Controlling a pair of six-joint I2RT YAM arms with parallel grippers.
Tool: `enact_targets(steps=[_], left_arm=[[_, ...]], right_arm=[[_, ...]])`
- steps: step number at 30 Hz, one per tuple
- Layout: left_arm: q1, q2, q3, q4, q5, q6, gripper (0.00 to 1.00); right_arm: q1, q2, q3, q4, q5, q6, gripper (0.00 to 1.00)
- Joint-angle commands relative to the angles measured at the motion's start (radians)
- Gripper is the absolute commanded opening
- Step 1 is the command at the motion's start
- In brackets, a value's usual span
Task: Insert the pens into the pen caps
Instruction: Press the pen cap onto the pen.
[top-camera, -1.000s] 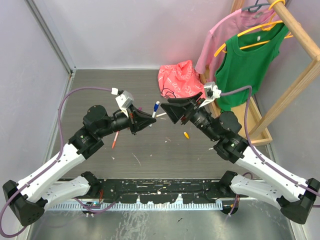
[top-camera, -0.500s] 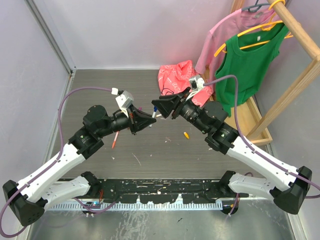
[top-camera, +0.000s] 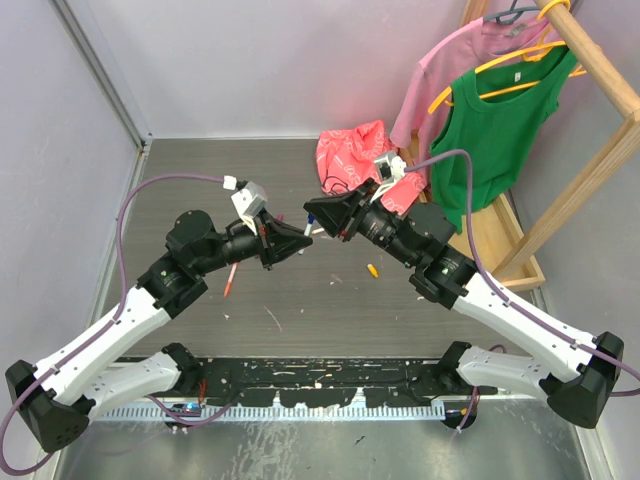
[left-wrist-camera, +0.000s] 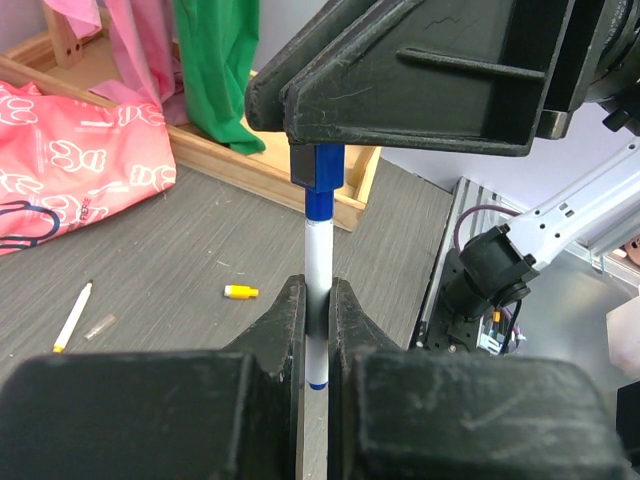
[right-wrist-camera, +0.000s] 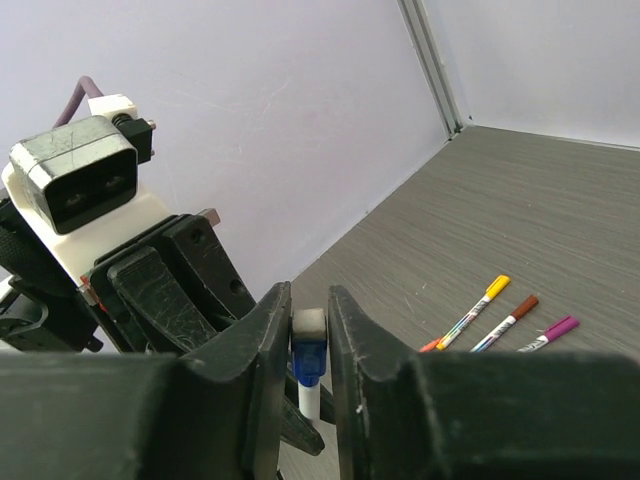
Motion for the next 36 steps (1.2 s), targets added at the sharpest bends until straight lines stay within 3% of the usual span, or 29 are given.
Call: enact_targets(steps=[1, 11, 17, 22, 36], left_arm=[[0.005, -0.012, 0.031, 0.059, 0.012, -0.010, 0.00], [0.016, -0.014, 0.060, 0.022, -0.037, -0.039, 0.00], [0.030, 0.001, 0.109, -0.025, -0.052, -0.091, 0.00], [0.029, 0.002, 0.179, -0.049, -0.113, -0.112, 0.00], [0.028, -0.062, 0.292, -0.041, -0.290, -0.083, 0.00]], right_arm=[[0.003, -0.001, 0.018, 0.037, -0.026, 0.006, 0.24], [0.003, 0.024, -0.013, -0.022, -0.034, -0.014, 0.01], [0.016, 0.038, -0.085, -0.017, -0.044, 0.045, 0.00], [0.138, 0.023, -0.166, -0.014, 0.079, 0.056, 0.00], [0.393, 0.036, -0.285, -0.038, 0.216, 0.112, 0.00]])
